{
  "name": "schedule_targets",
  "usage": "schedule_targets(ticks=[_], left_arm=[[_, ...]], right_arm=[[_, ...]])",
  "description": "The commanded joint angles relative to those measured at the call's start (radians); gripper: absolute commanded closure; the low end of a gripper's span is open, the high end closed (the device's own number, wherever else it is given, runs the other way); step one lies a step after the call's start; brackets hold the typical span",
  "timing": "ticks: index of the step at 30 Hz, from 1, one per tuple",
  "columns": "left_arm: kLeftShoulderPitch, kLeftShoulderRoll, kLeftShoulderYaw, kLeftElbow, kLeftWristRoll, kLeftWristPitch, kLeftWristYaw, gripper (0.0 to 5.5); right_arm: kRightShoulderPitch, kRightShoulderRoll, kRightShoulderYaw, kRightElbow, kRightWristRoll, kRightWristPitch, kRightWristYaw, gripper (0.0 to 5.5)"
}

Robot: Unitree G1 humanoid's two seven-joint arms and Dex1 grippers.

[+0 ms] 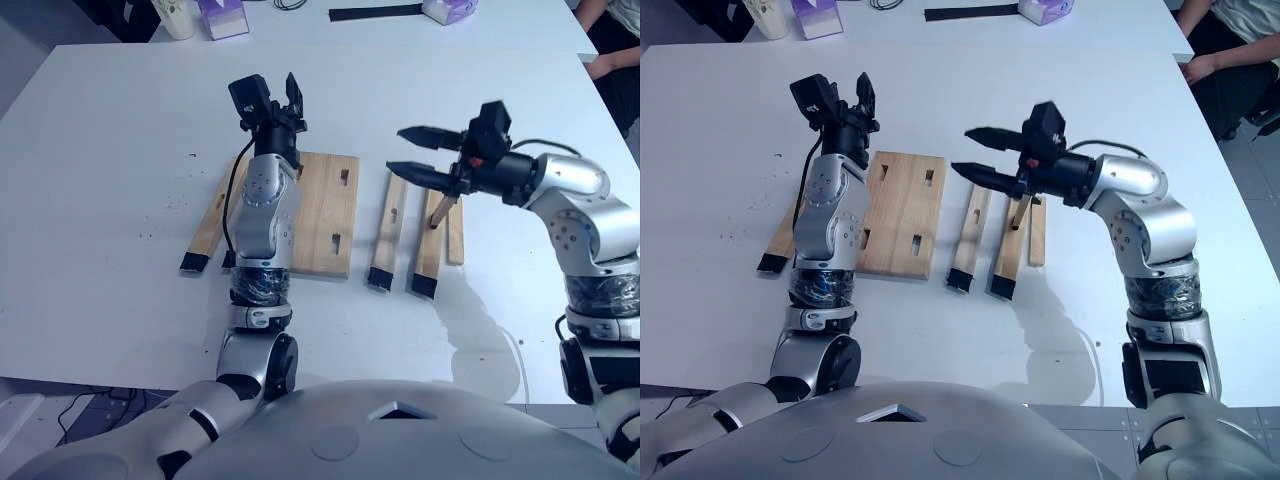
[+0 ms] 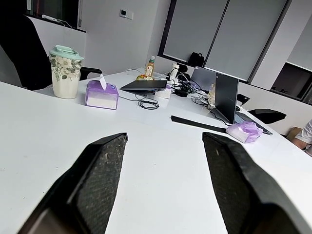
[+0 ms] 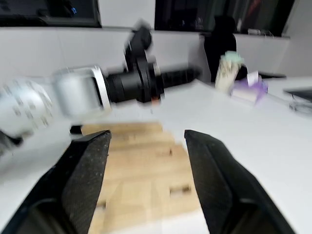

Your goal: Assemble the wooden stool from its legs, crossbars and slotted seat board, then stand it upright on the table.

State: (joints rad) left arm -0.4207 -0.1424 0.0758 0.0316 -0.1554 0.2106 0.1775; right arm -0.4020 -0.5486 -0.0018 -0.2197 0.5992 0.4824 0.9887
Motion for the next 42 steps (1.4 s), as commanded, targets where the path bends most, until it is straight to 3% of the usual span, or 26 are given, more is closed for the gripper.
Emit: schedule_targets(ticks=[1,7,14,19,23,28,32,37,42], left_arm=[[-0.008,-0.014,-0.01,0.007,0.001,0.007,-0.005,2.64],[-0.005,-0.026,-0.015,0.0,0.002,0.01,-0.008,2.64],[-0.007,-0.034,-0.011,-0.003,-0.003,0.009,-0.002,2.64],[0.001,-0.037,-0.011,-0.008,-0.002,0.012,0.005,2.64],[0.043,-0.05,-0.009,-0.047,0.007,-0.007,0.032,2.64],[0.174,-0.099,0.017,-0.24,-0.031,0.022,0.115,2.64],[0.266,-0.081,0.094,-0.401,-0.102,0.105,0.172,2.64],[0.281,-0.062,0.179,-0.565,-0.139,0.194,0.261,2.64],[0.35,-0.12,0.245,-0.747,-0.178,0.224,0.369,2.64]], right_arm=[[-0.089,0.006,-0.045,-0.063,0.068,0.037,-0.036,2.72],[-0.02,-0.013,0.037,-0.013,-0.026,-0.027,0.003,2.72],[0.093,-0.002,0.154,0.275,-0.218,-0.211,0.057,2.72],[0.008,0.03,0.036,0.132,-0.034,-0.102,0.009,2.72],[-0.062,-0.046,-0.089,-0.052,0.181,0.095,-0.02,2.72],[0.348,-0.307,0.123,-0.274,-0.081,0.011,0.109,2.72],[0.577,-0.309,0.061,-0.375,-0.08,0.038,0.036,2.72],[0.661,-0.301,0.006,-0.371,-0.121,0.174,-0.14,2.72],[0.561,-0.292,0.003,-0.358,-0.132,0.365,-0.277,2.72]])
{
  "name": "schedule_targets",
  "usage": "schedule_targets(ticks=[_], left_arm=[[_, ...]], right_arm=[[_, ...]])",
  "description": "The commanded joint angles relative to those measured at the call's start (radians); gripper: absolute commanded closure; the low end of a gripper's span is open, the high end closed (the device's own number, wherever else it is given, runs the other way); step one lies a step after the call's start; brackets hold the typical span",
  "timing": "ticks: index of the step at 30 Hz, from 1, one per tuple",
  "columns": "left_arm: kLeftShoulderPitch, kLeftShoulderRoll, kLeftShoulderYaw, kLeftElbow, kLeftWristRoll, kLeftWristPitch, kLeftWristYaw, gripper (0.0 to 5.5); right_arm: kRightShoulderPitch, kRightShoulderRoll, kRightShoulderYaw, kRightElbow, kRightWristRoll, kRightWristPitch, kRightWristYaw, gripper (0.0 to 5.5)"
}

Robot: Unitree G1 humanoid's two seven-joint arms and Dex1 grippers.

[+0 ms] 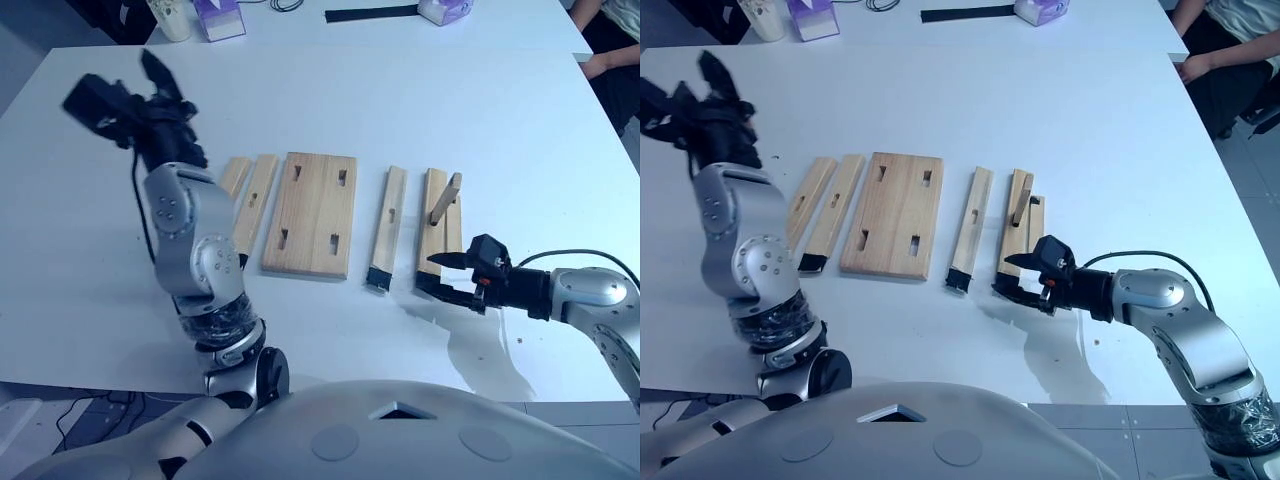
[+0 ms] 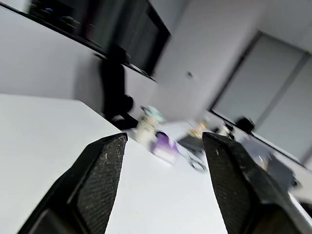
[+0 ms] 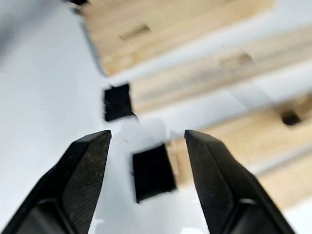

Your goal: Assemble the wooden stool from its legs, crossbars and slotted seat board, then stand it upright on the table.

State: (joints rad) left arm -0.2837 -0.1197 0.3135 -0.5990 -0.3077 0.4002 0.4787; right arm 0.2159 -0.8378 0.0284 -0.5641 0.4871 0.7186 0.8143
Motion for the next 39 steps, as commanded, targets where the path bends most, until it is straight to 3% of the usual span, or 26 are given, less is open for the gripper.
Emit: schedule_targets(ticks=[1,5,16,28,36,39], left_arm=[[0.227,-0.142,0.019,-0.145,-0.029,0.038,0.081,2.64],[0.236,-0.144,0.059,-0.163,-0.043,0.03,0.11,2.64],[0.27,-0.11,0.012,-0.149,-0.094,-0.014,0.161,2.64],[0.278,-0.044,-0.026,-0.155,-0.157,0.009,0.209,2.64],[0.257,-0.02,-0.027,-0.148,-0.181,0.035,0.216,2.64],[0.25,-0.021,-0.031,-0.138,-0.182,0.033,0.217,2.64]], right_arm=[[-0.052,-0.005,-0.039,-0.043,-0.002,0.157,-0.111,2.72],[-0.038,0.015,-0.04,-0.084,0.0,0.167,-0.137,2.72],[-0.086,0.074,-0.031,-0.106,0.016,0.319,-0.266,1.13],[-0.106,0.163,0.103,-0.135,-0.021,0.433,-0.39,1.1],[-0.131,0.238,0.078,-0.107,-0.053,0.482,-0.491,1.1],[-0.166,0.205,0.073,-0.062,-0.102,0.451,-0.511,1.1]])
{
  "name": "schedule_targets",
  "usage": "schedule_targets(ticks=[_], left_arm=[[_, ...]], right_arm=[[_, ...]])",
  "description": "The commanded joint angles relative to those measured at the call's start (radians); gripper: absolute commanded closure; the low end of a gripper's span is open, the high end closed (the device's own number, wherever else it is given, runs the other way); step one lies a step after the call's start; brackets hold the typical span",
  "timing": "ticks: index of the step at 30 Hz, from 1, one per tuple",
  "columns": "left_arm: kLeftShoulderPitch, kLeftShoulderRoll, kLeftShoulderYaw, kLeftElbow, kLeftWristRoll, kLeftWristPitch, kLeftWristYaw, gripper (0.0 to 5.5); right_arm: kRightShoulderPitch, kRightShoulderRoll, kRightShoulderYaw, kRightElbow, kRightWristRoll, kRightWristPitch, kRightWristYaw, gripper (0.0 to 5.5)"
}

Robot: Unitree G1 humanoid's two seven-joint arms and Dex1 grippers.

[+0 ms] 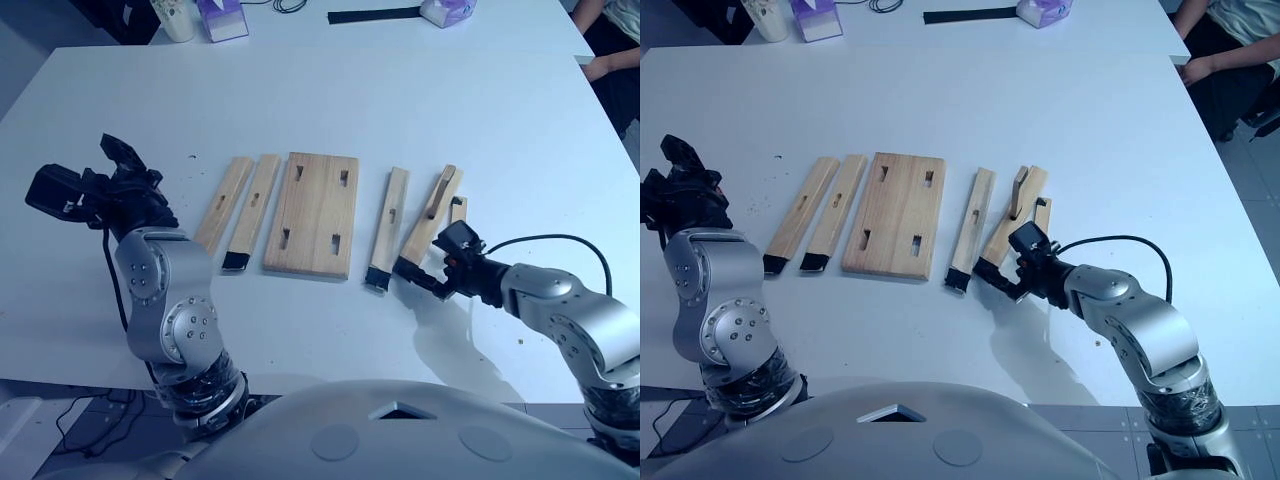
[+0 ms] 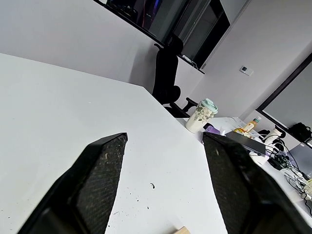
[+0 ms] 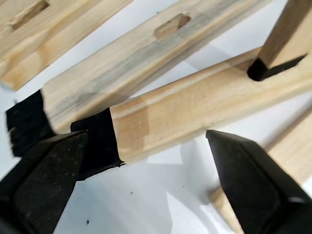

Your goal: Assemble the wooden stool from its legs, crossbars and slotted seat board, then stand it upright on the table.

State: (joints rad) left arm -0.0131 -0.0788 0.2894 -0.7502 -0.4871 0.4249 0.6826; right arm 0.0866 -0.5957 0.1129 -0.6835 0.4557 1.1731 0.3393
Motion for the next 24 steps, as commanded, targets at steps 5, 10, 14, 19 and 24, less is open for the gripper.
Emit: schedule_targets(ticks=[5,10,14,19,24], left_arm=[[-0.028,-0.07,-0.016,0.032,-0.001,-0.01,0.013,2.64],[-0.018,-0.079,-0.028,0.045,0.006,-0.038,0.009,2.64],[-0.033,-0.078,-0.04,0.077,0.005,-0.06,0.002,2.64],[-0.071,-0.045,-0.029,0.112,-0.018,-0.056,-0.019,2.64],[-0.114,-0.016,-0.004,0.16,-0.037,-0.046,-0.046,2.64]], right_arm=[[-0.081,-0.105,0.003,0.106,-0.113,-0.077,0.017,1.1],[-0.126,-0.17,-0.006,0.161,-0.122,-0.147,0.11,1.1],[-0.185,-0.104,-0.031,0.18,-0.106,-0.142,0.094,1.1],[-0.171,0.025,-0.037,0.128,-0.077,-0.054,0.019,1.1],[-0.131,0.105,-0.009,0.175,-0.17,-0.073,-0.109,1.1]])
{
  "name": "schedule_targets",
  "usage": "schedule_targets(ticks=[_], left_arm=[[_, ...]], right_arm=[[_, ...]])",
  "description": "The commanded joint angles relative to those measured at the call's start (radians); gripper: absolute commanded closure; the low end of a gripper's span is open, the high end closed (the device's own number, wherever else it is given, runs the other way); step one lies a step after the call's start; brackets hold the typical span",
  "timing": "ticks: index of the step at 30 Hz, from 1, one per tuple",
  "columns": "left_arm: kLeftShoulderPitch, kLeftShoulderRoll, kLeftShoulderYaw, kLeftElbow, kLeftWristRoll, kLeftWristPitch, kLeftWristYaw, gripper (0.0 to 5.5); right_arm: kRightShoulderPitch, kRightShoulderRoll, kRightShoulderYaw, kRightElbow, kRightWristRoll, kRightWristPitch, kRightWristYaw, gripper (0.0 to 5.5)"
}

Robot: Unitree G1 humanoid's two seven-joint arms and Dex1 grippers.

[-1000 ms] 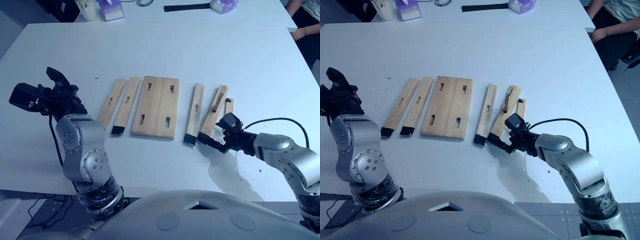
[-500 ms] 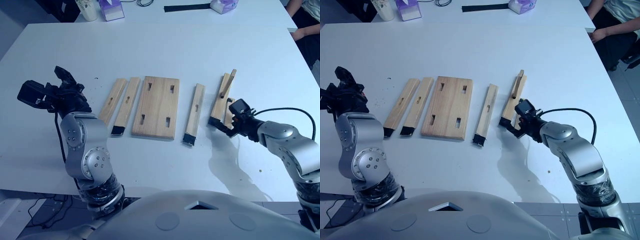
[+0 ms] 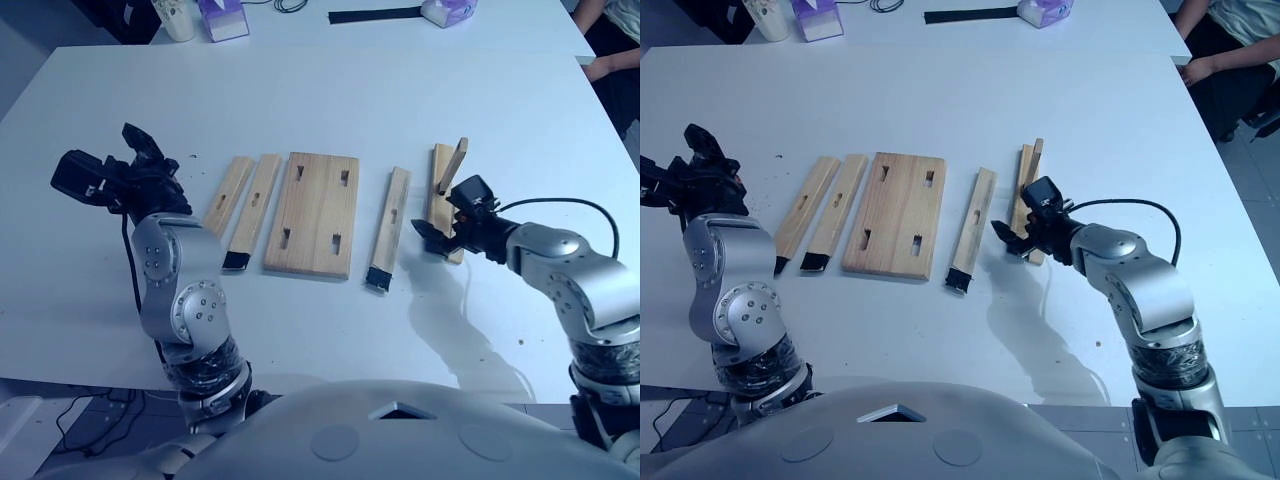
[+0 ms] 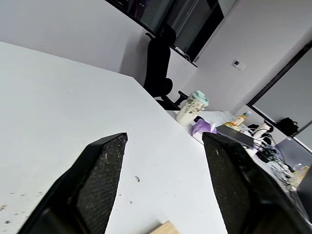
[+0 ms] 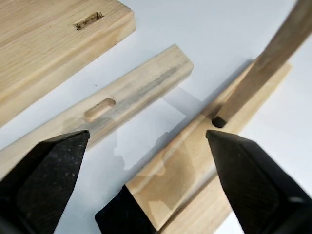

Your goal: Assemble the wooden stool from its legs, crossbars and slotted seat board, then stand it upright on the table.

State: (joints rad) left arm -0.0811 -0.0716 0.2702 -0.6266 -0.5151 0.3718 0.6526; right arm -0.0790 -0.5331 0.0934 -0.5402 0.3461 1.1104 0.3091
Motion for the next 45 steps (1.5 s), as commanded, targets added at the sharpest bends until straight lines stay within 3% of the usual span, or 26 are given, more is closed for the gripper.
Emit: schedule_targets(ticks=[1,13,25,39,45], left_arm=[[-0.054,-0.019,0.018,0.045,-0.011,0.008,-0.021,2.64],[-0.088,-0.02,0.04,0.091,0.005,0.001,-0.058,2.64],[-0.065,-0.048,0.044,0.076,0.02,-0.013,-0.059,2.64],[-0.057,-0.064,0.039,0.079,0.035,-0.054,-0.048,2.64],[-0.047,-0.051,0.043,0.061,0.036,-0.064,-0.049,2.64]], right_arm=[[0.039,0.053,0.008,0.039,-0.075,-0.021,-0.095,1.1],[0.037,0.163,0.01,0.076,-0.126,-0.019,-0.162,1.1],[0.008,0.155,0.072,0.117,-0.2,-0.012,-0.166,1.1],[-0.044,0.112,0.092,0.113,-0.201,0.104,-0.108,3.3],[-0.11,0.087,0.062,0.141,-0.186,0.116,-0.058,3.39]])
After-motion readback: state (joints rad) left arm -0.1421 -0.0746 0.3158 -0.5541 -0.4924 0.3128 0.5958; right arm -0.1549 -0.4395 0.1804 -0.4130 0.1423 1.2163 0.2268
